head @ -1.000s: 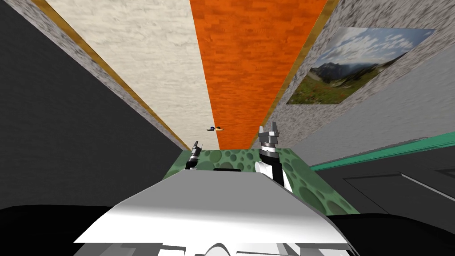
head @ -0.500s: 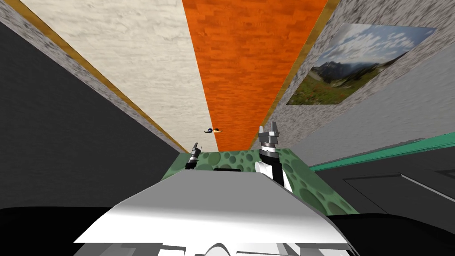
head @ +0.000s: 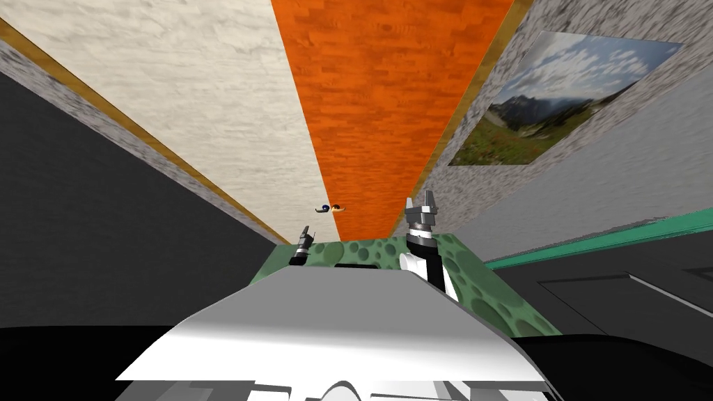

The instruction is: Pull the door open

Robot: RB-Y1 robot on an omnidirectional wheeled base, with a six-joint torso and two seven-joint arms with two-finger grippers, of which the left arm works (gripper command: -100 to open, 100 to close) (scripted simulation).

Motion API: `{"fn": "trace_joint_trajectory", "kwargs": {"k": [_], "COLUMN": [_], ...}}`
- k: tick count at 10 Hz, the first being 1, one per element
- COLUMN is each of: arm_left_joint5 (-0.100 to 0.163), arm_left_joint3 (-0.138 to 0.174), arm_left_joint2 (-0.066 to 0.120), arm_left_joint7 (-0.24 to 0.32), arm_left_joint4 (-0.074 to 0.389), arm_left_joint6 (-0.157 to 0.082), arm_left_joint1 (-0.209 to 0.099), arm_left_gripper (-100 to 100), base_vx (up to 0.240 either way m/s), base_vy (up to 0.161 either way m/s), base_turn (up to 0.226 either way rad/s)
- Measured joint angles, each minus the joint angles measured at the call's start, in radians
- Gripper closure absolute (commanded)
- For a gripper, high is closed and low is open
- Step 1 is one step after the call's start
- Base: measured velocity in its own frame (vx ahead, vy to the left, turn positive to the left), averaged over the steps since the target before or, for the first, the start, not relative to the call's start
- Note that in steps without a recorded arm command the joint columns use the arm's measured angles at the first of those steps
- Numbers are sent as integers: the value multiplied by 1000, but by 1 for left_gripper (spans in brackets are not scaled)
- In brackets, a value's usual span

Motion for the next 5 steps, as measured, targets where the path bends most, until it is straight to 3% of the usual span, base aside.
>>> {"fn": "trace_joint_trajectory", "kwargs": {"k": [5], "arm_left_joint5": [8], "arm_left_joint3": [7], "arm_left_joint2": [13], "arm_left_joint7": [16], "arm_left_joint4": [103], "arm_left_joint6": [-20], "arm_left_joint1": [-24], "arm_left_gripper": [-100], "base_vx": [126], "base_vy": [-4], "base_turn": [-45]}}
